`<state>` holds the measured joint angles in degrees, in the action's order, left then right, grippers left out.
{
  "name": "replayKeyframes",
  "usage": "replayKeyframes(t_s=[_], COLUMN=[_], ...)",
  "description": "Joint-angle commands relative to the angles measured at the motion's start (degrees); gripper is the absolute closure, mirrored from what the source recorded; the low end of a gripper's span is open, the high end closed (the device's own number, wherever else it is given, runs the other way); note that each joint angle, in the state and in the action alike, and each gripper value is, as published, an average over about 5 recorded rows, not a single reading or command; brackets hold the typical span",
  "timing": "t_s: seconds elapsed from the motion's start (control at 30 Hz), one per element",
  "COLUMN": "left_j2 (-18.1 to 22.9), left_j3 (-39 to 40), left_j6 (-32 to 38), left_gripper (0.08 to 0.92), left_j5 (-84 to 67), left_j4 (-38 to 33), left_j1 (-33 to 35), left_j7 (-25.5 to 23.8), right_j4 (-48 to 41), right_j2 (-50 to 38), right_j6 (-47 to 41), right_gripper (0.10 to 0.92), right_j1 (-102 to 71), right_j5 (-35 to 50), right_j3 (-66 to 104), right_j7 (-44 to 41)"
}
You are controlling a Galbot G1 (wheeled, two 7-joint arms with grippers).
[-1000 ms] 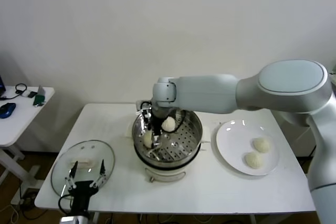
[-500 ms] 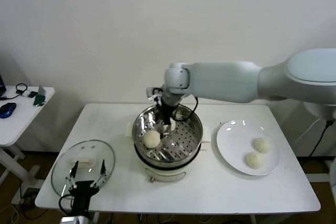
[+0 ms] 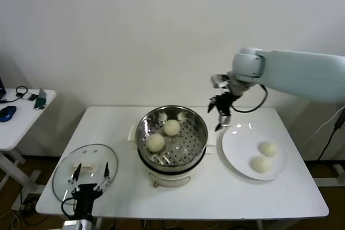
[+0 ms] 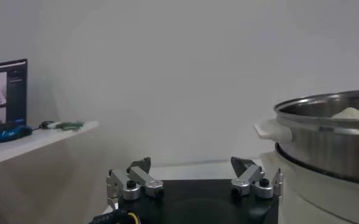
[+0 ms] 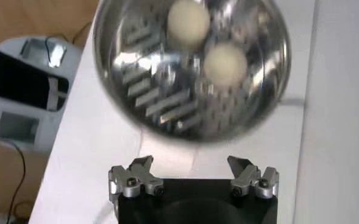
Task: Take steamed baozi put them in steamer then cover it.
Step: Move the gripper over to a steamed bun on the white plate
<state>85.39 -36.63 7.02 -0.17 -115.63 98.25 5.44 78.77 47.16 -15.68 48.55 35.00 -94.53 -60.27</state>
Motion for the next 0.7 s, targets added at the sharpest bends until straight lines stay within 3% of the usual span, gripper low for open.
replayKeyframes(t_s=[0.03,0.33,0.7], left_j2=[0.2,1.2,2.1], left_j3=[-0.3,-0.9,-1.2], left_j6=[-0.2,-0.5,-0.8], left_gripper=[0.177,0.177,0.177], left_j5=[0.2,1.7,2.7], left_j4=[-0.4,-0.9,-1.3], left_j1=[0.5,1.6,2.4], left_j7=[0.0,0.3,0.4], right_j4=[-1.0,-3.7,-9.2], right_j2=[-16.8,-18.4,-15.0], right_j6=[3.1,4.3,6.1], right_gripper=[0.203,0.203,0.203], right_j1=[-10.5,-27.1,-40.0], right_j5=[-17.6,-26.1,-30.2], right_j3=[5.6,16.7,28.8], right_j7=[-2.5,-3.0,-3.1])
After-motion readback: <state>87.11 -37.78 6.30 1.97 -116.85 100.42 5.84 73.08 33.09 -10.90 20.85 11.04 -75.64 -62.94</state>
